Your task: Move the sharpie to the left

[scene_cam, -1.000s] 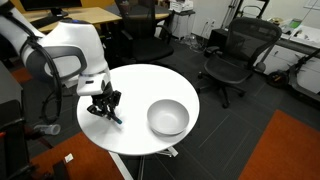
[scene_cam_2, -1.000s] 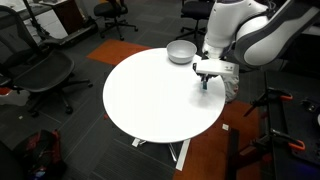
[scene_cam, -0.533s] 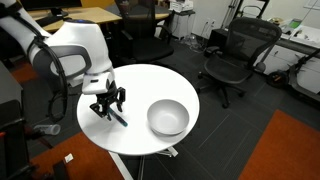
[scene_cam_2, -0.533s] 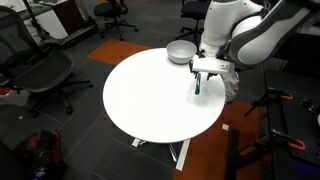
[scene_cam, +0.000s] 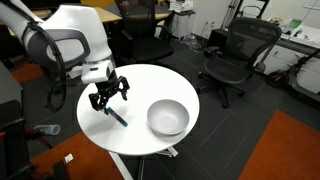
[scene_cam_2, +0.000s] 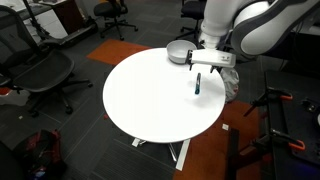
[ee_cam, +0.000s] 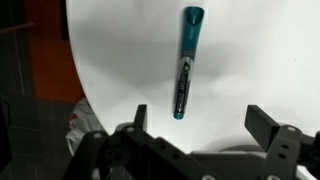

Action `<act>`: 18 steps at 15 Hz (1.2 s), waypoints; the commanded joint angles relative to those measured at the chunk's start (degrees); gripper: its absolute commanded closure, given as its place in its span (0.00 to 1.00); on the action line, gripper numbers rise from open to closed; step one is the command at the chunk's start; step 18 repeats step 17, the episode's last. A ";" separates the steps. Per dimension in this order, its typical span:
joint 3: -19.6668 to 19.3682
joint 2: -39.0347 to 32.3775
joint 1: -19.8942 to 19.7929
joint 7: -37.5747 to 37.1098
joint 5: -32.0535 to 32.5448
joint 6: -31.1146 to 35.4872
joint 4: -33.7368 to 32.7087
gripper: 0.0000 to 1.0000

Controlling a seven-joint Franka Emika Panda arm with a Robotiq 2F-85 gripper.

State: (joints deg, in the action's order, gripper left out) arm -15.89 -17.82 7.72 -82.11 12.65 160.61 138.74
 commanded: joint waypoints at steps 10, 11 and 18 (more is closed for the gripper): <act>7.78 20.63 -5.25 3.37 4.39 -21.44 1.07 0.00; 8.53 21.28 -5.85 4.32 4.20 -21.91 1.19 0.00; 10.30 20.13 -7.55 4.25 4.74 -20.67 0.44 0.00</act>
